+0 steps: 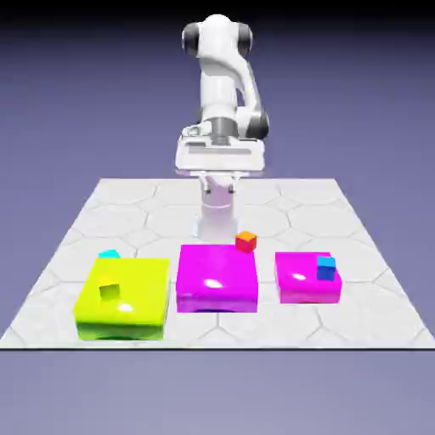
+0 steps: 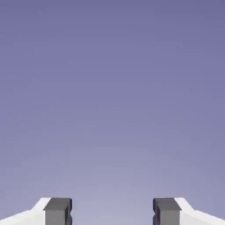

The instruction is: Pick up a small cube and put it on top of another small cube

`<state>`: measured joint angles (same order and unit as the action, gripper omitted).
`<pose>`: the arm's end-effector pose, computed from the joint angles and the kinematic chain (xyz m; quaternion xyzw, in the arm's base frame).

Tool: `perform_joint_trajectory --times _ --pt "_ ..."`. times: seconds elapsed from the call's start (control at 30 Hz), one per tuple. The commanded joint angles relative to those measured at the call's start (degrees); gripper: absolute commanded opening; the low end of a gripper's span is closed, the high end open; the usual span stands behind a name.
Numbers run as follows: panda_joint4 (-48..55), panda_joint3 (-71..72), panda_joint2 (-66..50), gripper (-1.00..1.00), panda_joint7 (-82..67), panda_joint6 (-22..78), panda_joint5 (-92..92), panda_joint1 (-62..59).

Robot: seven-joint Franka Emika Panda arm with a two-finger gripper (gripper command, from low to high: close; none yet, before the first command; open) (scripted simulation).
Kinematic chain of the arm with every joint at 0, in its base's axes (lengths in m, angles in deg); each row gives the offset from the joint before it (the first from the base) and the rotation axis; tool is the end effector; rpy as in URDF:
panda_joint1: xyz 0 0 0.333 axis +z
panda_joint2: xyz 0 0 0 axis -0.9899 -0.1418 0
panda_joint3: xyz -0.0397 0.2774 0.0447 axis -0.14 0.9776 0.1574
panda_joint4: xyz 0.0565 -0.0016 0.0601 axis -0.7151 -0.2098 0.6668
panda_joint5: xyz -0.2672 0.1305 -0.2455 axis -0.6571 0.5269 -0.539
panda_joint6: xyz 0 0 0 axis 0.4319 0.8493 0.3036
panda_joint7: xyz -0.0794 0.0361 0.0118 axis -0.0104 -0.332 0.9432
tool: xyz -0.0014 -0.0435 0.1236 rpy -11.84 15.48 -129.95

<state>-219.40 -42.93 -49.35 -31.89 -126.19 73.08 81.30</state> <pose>0.4199 -0.0067 0.4111 -0.8520 0.3629 -0.3490 0.1432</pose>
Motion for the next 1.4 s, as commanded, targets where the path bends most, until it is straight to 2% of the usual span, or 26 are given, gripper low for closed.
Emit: perform_joint_trajectory --times 0.0,1.3,1.37 --pt "0.1 -0.4 -0.9 0.0 2.5 0.3 -0.3 -1.0" --pt "4.0 -15.1 -35.2 0.0 99.7 12.9 -12.9 -40.9" --pt "4.1 -15.4 -35.8 0.0 101.5 13.2 -13.1 -41.6"
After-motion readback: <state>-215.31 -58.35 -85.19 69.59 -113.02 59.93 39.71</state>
